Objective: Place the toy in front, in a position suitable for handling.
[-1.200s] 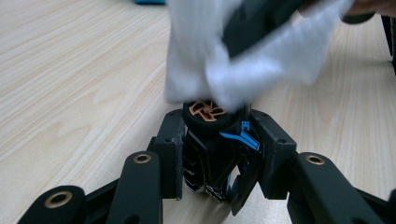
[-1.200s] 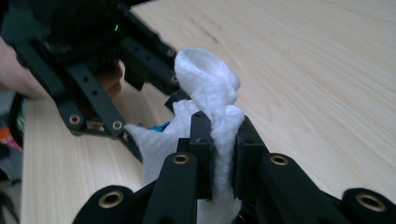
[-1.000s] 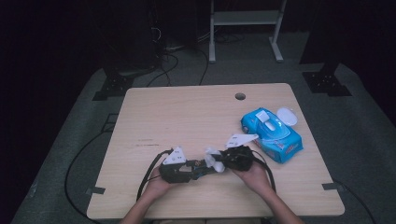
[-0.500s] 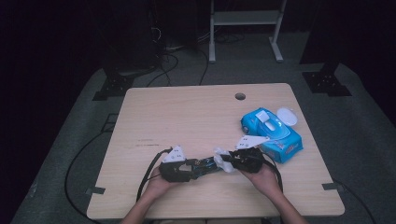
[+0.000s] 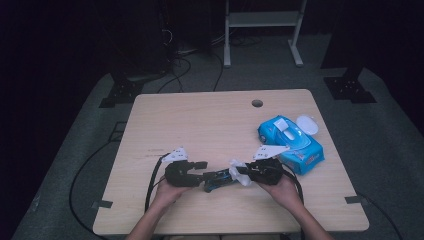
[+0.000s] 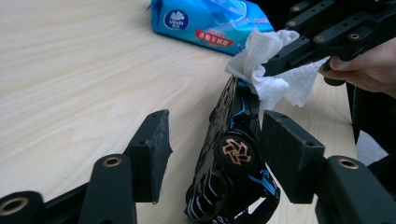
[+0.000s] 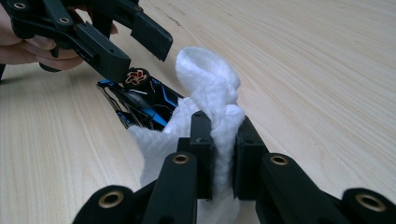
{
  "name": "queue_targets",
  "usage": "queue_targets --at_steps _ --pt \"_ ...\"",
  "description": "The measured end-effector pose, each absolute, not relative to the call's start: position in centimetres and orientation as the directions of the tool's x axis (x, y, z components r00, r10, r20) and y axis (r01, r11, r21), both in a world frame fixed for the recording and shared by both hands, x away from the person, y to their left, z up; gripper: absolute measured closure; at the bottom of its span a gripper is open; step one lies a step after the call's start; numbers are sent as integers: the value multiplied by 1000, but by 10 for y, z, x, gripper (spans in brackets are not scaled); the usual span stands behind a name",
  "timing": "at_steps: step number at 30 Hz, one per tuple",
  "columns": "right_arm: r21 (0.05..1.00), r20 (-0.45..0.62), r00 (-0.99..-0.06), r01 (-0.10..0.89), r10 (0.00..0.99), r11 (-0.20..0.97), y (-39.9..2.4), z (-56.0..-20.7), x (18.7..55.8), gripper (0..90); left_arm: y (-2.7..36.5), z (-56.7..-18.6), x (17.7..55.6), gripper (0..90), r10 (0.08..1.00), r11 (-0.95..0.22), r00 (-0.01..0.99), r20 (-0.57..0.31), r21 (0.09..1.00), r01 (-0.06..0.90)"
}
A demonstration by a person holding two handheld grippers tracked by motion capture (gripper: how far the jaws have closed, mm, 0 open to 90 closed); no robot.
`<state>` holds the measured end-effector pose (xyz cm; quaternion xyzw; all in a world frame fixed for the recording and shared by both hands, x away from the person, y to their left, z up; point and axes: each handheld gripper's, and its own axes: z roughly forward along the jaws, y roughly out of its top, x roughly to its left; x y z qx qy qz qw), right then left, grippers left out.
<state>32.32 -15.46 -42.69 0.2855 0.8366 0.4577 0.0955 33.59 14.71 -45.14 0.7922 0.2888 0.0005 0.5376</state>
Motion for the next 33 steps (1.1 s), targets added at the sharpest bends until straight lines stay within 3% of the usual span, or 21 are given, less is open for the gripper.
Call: queue_targets --at_steps 25,33 --pt "818 116 -825 396 554 418 -161 -428 314 805 141 -463 344 305 419 -237 772 -477 764 600" --pt "813 119 -832 395 542 428 -167 -429 305 804 134 -464 338 298 385 -267 787 -482 758 595"
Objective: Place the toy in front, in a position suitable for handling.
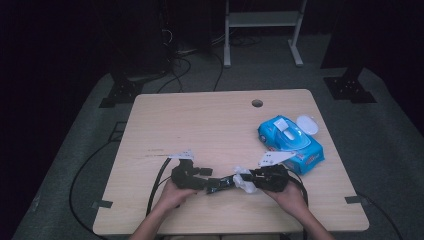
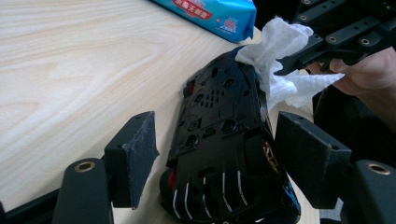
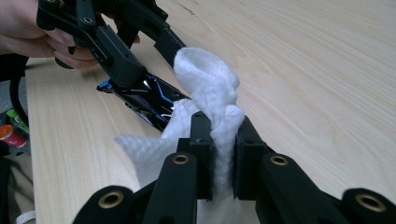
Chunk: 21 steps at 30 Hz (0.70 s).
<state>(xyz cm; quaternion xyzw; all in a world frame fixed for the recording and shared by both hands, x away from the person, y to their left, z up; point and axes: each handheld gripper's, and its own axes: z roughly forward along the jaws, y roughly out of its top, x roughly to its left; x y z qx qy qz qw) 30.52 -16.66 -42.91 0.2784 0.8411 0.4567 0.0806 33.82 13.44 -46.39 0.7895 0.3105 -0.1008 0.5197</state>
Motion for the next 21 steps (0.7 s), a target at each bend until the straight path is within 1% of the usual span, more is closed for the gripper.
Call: queue_targets --at_steps 3,5,6,8,9,12,16,19,21 --pt "810 121 -831 399 543 430 -168 -430 303 804 131 -466 336 304 375 -280 791 -483 754 594" --pt "803 116 -835 398 538 444 -169 -431 302 803 128 -467 334 314 391 -310 803 -449 758 574" --pt "797 113 -837 398 535 455 -169 -433 302 802 127 -467 332 316 393 -307 809 -437 767 563" --pt "786 107 -838 400 535 470 -168 -437 302 802 128 -466 332 337 376 -306 812 -446 767 564" --pt "781 111 -838 406 534 474 -168 -438 301 802 127 -466 331 363 383 -300 815 -436 775 556" --pt "773 113 -841 408 528 485 -166 -441 302 802 127 -466 330 363 393 -313 824 -409 783 538" --pt "797 109 -844 390 526 460 -164 -432 305 802 125 -466 329 359 401 -331 833 -381 788 520" --pt "796 109 -835 398 539 455 -160 -431 315 802 124 -466 327 358 403 -341 840 -363 792 506" --pt "782 110 -829 413 548 467 -158 -437 324 801 123 -465 326 353 399 -356 848 -348 794 493"
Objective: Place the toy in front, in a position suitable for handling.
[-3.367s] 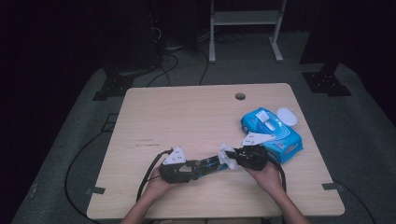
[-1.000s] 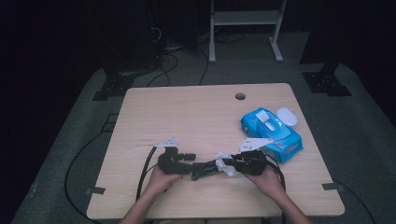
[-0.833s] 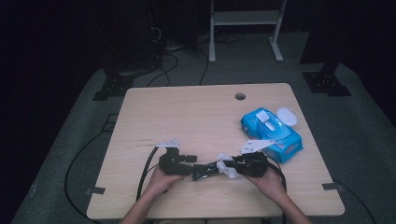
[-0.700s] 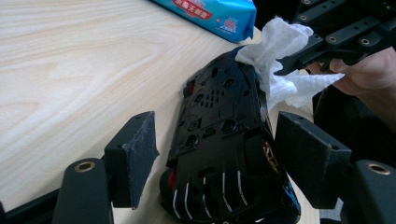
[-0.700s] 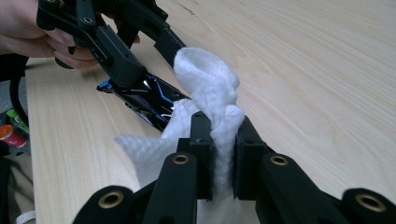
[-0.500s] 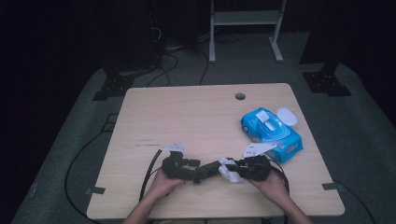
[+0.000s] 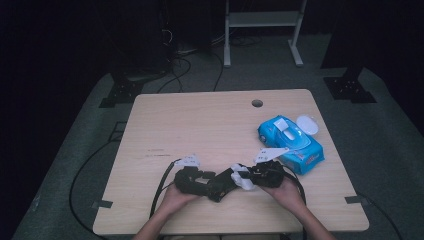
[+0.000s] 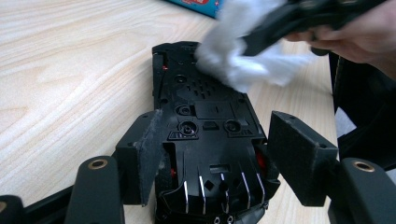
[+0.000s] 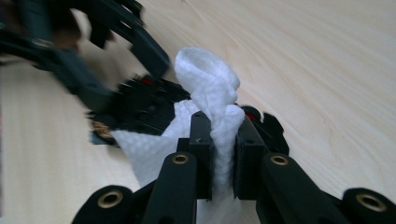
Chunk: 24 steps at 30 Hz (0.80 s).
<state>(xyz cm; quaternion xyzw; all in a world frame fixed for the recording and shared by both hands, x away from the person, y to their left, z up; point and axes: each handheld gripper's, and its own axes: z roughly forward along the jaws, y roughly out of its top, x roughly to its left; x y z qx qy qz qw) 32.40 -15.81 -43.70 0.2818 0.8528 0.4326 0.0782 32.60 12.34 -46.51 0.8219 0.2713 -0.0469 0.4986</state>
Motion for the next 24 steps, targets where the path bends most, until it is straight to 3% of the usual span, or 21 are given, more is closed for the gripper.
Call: queue_targets --at_steps 14,24 --pt "749 159 -826 457 540 479 -160 -455 324 802 120 -459 311 183 408 -462 897 -168 810 361" --pt "753 178 -820 469 544 462 -162 -457 321 803 103 -470 302 142 382 -627 924 -9 733 266"
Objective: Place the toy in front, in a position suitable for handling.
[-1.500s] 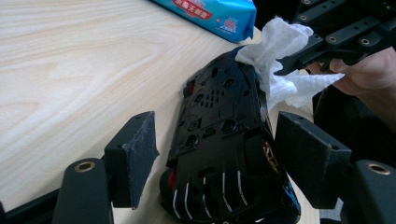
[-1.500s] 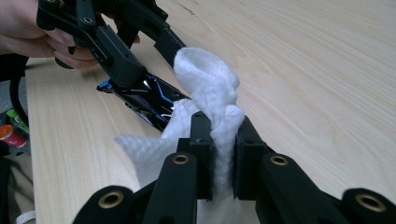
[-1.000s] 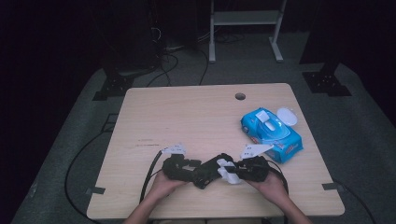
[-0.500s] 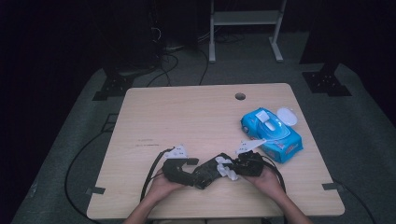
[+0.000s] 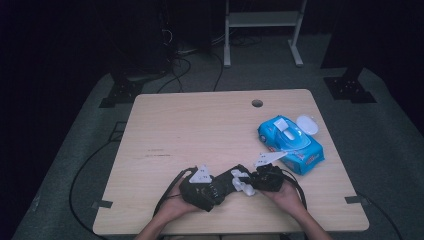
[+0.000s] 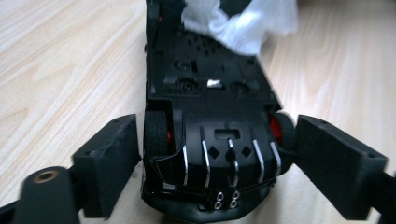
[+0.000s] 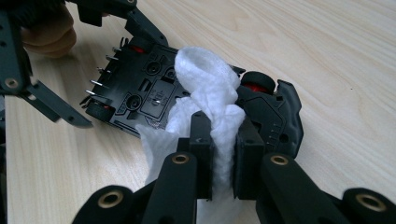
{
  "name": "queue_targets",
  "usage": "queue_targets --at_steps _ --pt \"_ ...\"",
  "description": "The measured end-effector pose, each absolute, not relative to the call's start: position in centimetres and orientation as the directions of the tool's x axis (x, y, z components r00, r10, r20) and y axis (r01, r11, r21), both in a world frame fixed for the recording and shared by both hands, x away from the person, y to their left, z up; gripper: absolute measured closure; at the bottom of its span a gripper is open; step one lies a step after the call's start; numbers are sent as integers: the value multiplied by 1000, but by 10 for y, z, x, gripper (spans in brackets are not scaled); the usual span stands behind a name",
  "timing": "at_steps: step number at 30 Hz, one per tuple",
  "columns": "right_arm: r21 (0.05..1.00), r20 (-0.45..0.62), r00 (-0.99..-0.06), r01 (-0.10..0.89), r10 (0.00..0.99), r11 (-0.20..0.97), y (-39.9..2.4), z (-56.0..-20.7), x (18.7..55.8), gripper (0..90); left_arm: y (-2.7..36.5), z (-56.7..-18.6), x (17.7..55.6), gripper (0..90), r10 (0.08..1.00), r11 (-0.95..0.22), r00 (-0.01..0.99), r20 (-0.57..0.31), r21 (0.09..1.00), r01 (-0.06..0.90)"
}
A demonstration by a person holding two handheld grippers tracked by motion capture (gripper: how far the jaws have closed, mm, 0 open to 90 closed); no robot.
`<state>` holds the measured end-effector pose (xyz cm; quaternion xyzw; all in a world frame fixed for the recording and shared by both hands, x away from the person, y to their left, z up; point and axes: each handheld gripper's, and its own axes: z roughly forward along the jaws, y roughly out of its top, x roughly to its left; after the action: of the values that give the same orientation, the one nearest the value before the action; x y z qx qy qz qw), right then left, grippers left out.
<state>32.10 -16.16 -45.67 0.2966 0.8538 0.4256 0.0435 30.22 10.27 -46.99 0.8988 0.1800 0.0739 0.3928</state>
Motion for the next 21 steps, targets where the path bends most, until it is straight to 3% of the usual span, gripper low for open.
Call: queue_targets --at_steps 3,13,18,21 --pt "752 180 -821 470 542 462 -162 -457 320 803 104 -469 302 218 375 -634 927 12 733 247" --pt "753 190 -810 482 554 447 -159 -458 320 803 112 -467 309 225 417 -599 909 21 758 257" --pt "755 201 -807 489 555 437 -159 -459 319 801 115 -467 309 178 423 -600 906 27 758 257" --pt "755 201 -806 490 557 436 -158 -459 318 801 114 -468 309 222 402 -616 914 51 754 229"
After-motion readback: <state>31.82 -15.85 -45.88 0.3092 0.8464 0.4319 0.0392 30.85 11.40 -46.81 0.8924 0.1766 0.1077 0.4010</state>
